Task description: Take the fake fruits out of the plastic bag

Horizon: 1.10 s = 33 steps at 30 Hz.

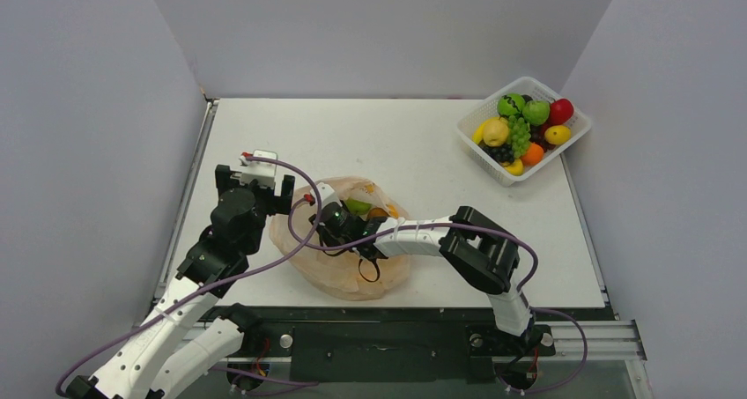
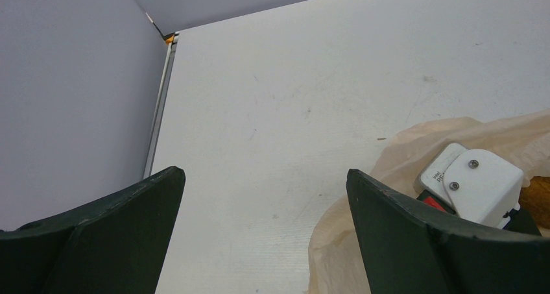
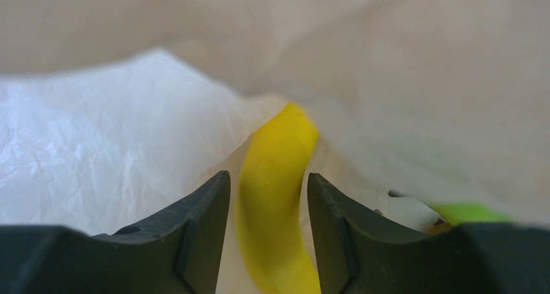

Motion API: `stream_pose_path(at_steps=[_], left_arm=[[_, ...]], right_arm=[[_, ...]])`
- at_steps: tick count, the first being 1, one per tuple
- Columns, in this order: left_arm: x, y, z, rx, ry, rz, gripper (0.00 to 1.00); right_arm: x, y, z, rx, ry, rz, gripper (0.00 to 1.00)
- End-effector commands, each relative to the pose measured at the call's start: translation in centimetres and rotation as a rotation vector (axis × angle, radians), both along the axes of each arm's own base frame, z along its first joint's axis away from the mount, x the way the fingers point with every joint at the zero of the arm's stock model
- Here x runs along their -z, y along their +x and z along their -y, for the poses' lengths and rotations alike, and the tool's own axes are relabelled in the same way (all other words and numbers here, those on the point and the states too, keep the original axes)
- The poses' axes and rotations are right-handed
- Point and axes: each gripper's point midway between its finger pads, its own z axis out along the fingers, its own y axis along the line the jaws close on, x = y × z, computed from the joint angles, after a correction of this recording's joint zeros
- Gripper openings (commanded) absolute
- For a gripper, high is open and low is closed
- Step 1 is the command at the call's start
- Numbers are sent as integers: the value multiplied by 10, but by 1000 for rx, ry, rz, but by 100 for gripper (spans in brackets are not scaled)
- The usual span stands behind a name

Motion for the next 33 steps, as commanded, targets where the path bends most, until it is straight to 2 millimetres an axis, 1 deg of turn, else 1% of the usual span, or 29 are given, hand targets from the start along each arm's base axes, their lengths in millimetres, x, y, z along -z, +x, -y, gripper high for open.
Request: stream_pose_path(at_steps=[1, 3, 5, 6, 9, 10, 11, 12, 13, 14, 15, 16, 17, 18, 21, 25, 28, 30, 31, 32, 33], left_arm=[[-11, -1, 13, 58, -52, 35, 96], [-12, -1, 13, 58, -54, 38, 96], [-12, -1, 13, 58, -54, 37, 96], [-12, -1, 13, 58, -54, 37, 96], [-12, -1, 12, 57, -53, 37, 96], [-12, -1, 12, 58, -54, 37, 96], [-12, -2, 12, 58, -55, 38, 96], [-12, -1, 12, 58, -55, 38, 96], [-13, -2, 12, 58, -55, 39, 96], [-13, -2, 12, 58, -57, 40, 96], [-13, -2, 12, 57, -58, 41, 96], [-14, -2, 12, 58, -58, 42, 96], [-14, -2, 12, 58, -57, 42, 96], [-13, -2, 12, 59, -57, 40, 96], [-15, -3, 11, 54, -58, 45, 96], [-16, -4, 10, 52, -61, 50, 96], [-16, -5, 9, 51, -61, 51, 96], [-17, -5, 9, 52, -63, 54, 96], [-18, -5, 10, 53, -64, 55, 96], [-17, -4, 10, 54, -63, 52, 96], [-17, -4, 10, 56, -62, 51, 96]], right_arm=[[-8, 13, -4, 29, -4, 37, 45], [-7, 14, -3, 30, -10, 36, 45], [-7, 14, -3, 31, -12, 38, 42], [-7, 14, -3, 32, -14, 38, 39], [-22, 15, -4, 32, 8, 51, 33], [-26, 13, 0, 33, 0, 48, 31], [-29, 12, 2, 33, -3, 46, 27], [-38, 11, 3, 35, 9, 50, 26], [-41, 10, 5, 34, 10, 49, 22], [-50, 9, 6, 34, 24, 52, 20], [-53, 7, 8, 33, 23, 48, 17], [-60, 5, 8, 31, 37, 47, 16], [-62, 3, 11, 29, 30, 41, 13], [-68, 1, 11, 25, 41, 37, 11], [-74, -4, 19, 23, 39, 11, 6], [-75, -17, 21, -28, 66, -93, 3], [-74, -24, 30, -32, 75, -159, 0], [-77, -31, 34, -51, 95, -202, 0], [-78, -39, 30, -92, 116, -242, 0], [-79, -42, 33, -105, 119, -274, 0], [-81, -49, 31, -140, 131, -314, 0]])
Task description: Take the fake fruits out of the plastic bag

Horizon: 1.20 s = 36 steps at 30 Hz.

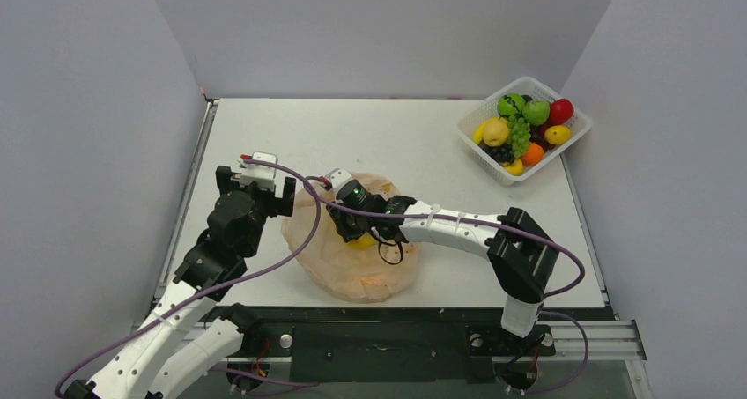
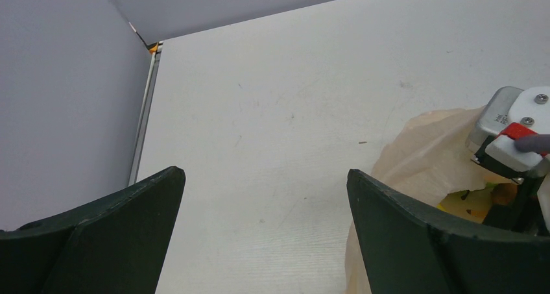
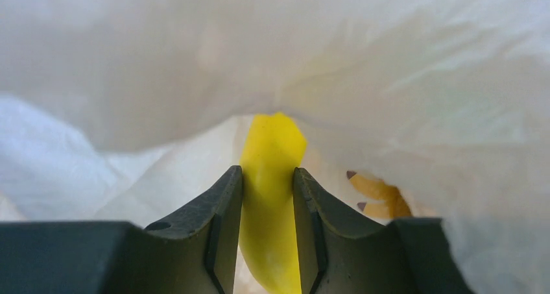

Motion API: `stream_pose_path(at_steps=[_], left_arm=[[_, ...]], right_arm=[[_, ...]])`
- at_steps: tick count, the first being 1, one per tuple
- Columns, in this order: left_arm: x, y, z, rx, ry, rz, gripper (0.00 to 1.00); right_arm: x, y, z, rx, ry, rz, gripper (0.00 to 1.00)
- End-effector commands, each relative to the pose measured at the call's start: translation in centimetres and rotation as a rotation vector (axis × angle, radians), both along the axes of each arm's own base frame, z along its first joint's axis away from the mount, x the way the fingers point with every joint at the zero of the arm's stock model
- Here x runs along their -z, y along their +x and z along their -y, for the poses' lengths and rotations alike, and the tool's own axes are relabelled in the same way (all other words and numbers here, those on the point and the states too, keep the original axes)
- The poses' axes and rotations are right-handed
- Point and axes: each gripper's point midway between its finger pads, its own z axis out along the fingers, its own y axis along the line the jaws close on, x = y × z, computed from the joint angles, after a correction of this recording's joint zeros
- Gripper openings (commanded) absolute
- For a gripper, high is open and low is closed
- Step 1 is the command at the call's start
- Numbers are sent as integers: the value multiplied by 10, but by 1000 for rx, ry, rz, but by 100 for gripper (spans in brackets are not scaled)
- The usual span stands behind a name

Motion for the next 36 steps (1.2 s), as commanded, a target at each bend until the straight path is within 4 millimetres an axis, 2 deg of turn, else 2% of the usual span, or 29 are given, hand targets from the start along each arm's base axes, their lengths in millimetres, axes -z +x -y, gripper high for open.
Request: stream_pose_path(at_steps=[1, 5, 8, 10, 17, 22, 25, 29, 32, 36], left_arm=[[-12, -1, 4, 16, -32, 33, 96], [-13, -1, 3, 13, -36, 37, 96], [-14, -3, 2, 13, -39, 40, 96], [-15, -3, 1, 11, -42, 44, 96], [-17, -4, 1, 9, -47, 49, 96], [-18, -5, -1, 6, -47, 50, 96], [-21, -7, -2, 5, -53, 61, 96], [-25, -9, -3, 7, -62, 75, 96], [-29, -10, -5, 4, -70, 88, 96], [-30, -10, -5, 8, -77, 91, 96]], right_arm=[[-27, -26, 2, -91, 95, -153, 0], [-38, -49, 11, -172, 155, -250, 0], [-52, -83, 13, -324, 233, -350, 0], [-57, -97, 20, -376, 250, -392, 0], [-86, -119, 41, -468, 328, -399, 0], [-119, -115, 39, -486, 406, -371, 0], [-154, -105, 36, -472, 472, -338, 0], [-198, -103, 39, -494, 559, -327, 0], [-218, -99, 46, -484, 599, -312, 0], [-240, -82, 57, -422, 649, -286, 0]])
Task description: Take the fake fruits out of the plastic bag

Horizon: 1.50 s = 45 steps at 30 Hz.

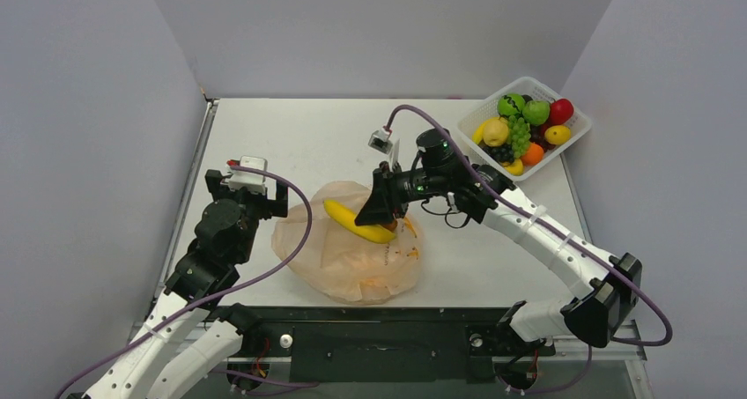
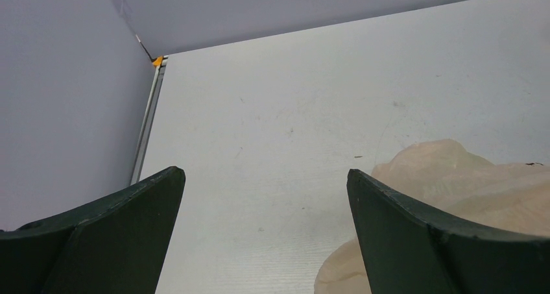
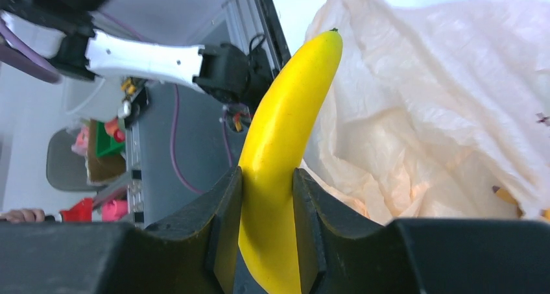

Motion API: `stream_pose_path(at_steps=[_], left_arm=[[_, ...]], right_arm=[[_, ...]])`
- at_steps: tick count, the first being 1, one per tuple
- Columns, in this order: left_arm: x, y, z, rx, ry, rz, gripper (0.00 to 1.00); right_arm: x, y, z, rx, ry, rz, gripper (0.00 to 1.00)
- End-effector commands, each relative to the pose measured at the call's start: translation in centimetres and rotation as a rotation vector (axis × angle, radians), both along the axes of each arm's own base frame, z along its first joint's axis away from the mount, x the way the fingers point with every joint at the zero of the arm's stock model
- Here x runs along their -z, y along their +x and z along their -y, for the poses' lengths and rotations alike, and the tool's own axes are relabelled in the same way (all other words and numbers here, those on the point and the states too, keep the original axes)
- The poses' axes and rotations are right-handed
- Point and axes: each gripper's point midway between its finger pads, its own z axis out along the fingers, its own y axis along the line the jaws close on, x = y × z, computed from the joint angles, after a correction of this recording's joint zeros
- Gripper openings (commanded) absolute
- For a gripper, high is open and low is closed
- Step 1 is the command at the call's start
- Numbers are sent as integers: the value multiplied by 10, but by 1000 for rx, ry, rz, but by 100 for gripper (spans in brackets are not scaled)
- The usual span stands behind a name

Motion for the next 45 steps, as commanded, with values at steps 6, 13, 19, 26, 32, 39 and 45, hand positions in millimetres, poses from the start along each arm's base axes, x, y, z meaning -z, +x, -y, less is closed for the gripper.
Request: stream_pose_path(at_steps=[6, 13, 19, 26, 32, 39, 45], left_arm=[[-15, -1, 1, 11, -43, 37, 96], [-15, -1, 4, 24, -48, 34, 96], [-14, -1, 7, 38, -52, 30, 96], [-11, 0, 9, 43, -52, 25, 96], [-13, -1, 8, 42, -52, 28, 96], [-11, 2, 14, 62, -53, 17, 96], [-7, 5, 17, 68, -47, 2, 96]], right_arm=[[-73, 83, 43, 411, 87, 162, 0], [-47, 207, 202, 1385, -66, 345, 0], [-20, 276, 319, 1857, -97, 337, 0], [21, 357, 379, 2037, -284, 330, 0], [32, 367, 444, 2292, -390, 325, 0], [63, 357, 471, 2377, -355, 227, 0], [86, 361, 484, 2393, -349, 182, 0]])
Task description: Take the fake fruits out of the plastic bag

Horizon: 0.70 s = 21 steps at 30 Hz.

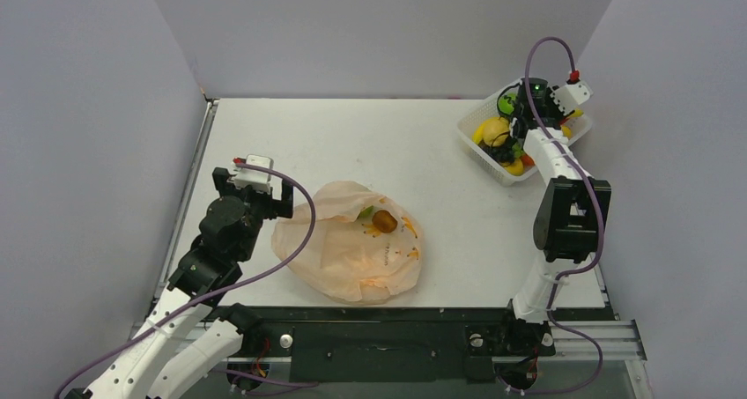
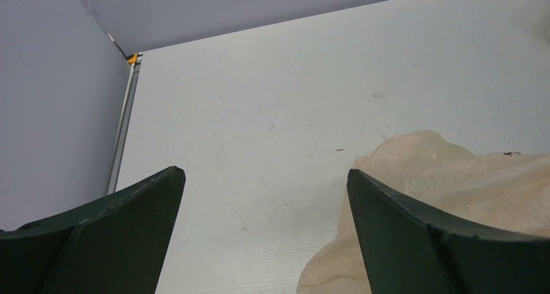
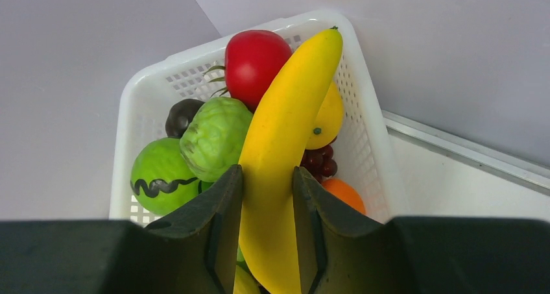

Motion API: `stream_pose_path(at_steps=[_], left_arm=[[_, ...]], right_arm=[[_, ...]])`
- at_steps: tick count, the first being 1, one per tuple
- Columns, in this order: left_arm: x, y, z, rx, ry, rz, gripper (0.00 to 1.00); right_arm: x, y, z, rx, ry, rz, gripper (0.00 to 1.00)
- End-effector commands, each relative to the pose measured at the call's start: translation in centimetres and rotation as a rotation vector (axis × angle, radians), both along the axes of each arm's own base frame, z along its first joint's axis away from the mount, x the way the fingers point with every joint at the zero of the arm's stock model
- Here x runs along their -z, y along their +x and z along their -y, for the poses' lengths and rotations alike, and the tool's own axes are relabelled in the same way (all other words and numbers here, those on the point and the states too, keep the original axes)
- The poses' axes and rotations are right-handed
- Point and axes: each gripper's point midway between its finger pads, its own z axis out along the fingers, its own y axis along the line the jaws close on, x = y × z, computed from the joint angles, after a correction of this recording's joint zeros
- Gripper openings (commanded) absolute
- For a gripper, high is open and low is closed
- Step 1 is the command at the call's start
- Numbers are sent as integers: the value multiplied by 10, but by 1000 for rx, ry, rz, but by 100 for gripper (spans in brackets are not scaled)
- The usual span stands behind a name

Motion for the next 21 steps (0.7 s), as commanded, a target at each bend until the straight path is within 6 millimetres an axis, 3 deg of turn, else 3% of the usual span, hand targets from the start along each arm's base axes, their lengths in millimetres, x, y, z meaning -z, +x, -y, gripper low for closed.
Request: stream_pose_path(at_steps=[1, 5, 6, 14, 18, 21], left_arm=[[-14, 1, 2, 10, -29, 30, 96], [-13, 2, 1, 1, -25, 28, 96], [-13, 2, 1, 1, -24, 26, 96], [-13, 2, 2, 2, -24, 24, 96], [-15, 1, 0, 0, -27, 32, 96], [-16, 0, 0, 2, -30, 35, 96]], right_arm=[[11, 12, 7, 2, 48, 44, 0], [22, 19, 2, -40, 85, 34, 18], [24, 20, 1, -50, 94, 32, 28], [21, 16, -9, -98, 119, 21, 66], [16, 4, -12, -119, 91, -19, 74], [0, -8, -21, -137, 55, -22, 76]])
